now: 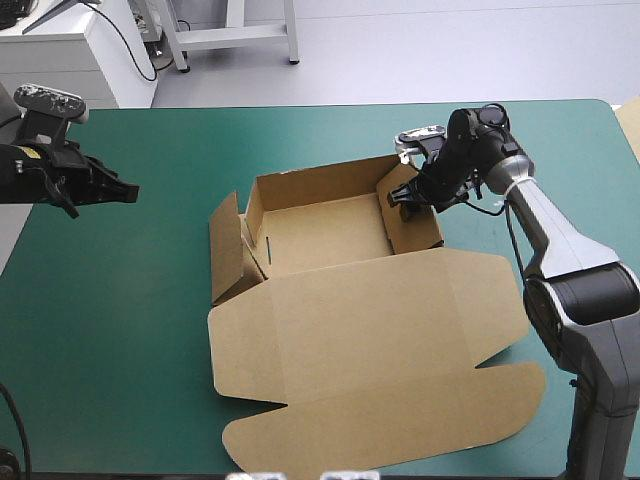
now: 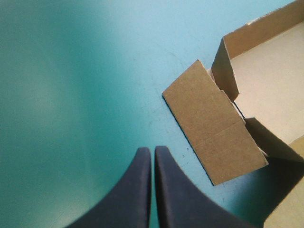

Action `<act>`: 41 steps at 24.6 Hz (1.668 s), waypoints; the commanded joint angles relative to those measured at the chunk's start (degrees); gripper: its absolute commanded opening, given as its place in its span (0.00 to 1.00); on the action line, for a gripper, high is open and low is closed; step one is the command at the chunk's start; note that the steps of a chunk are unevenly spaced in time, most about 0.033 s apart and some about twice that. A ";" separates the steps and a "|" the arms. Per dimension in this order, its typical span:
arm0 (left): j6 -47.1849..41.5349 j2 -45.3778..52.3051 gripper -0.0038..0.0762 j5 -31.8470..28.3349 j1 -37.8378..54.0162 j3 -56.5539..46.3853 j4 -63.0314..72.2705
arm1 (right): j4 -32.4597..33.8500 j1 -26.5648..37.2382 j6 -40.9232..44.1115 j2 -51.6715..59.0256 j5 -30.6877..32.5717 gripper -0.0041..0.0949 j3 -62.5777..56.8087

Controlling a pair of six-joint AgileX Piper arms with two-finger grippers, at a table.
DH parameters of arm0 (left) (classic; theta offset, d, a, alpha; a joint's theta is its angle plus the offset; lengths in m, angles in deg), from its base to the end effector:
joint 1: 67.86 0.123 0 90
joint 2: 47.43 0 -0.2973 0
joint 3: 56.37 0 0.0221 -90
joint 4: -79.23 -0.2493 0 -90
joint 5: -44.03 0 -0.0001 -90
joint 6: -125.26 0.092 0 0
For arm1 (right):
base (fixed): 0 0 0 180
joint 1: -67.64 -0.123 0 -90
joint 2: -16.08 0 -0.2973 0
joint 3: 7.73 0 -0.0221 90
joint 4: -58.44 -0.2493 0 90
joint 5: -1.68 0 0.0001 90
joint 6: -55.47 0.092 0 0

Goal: Fold the box

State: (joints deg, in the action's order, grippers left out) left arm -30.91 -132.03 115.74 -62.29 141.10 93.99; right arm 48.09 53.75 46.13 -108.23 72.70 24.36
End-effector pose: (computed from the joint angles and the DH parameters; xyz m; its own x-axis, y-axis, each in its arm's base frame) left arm 0.2535 0.0023 0.4696 -0.6801 0.2527 -0.6882 0.3055 0.9510 0.0473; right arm 0.4273 0.1218 0.2943 -0.8936 -0.3260 -0.3085 -0.3795 0.9159 0.1312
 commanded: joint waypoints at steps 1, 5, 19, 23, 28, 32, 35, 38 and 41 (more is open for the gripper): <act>-0.30 1.59 0.06 -1.26 0.11 1.23 1.52 | -0.85 0.22 -0.09 2.43 0.28 0.68 1.46; -0.30 1.59 0.06 -1.77 0.11 1.23 1.52 | -0.74 0.22 -0.37 1.17 0.28 0.67 1.46; -0.30 1.59 0.06 -2.93 0.11 1.23 1.39 | 0.33 0.11 -1.62 -0.01 0.28 0.31 3.10; -0.30 1.59 0.06 -2.96 0.11 1.23 1.39 | -0.50 0.11 -2.95 -0.14 0.28 0.02 3.10; -0.30 1.59 0.06 -3.47 0.11 1.23 1.50 | -0.71 0.11 -3.18 -0.14 0.28 0.02 3.38; -0.30 1.59 0.06 -3.47 0.11 1.23 1.50 | -0.82 0.11 -3.18 1.16 0.28 0.02 5.00; -0.30 1.59 0.06 -3.47 0.11 1.23 1.50 | -0.82 0.32 -3.18 3.40 0.28 0.02 6.85; -1.63 1.59 0.06 -3.57 0.11 0.85 1.50 | -1.11 0.73 -3.73 6.45 0.28 0.02 8.05; -1.63 1.49 0.06 -4.58 0.11 -0.45 0.92 | -1.13 1.48 -4.64 10.15 0.28 0.02 8.05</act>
State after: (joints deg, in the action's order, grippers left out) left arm -31.77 -132.03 114.81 -62.29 140.37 93.97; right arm 48.56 54.02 42.53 -105.30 72.34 30.13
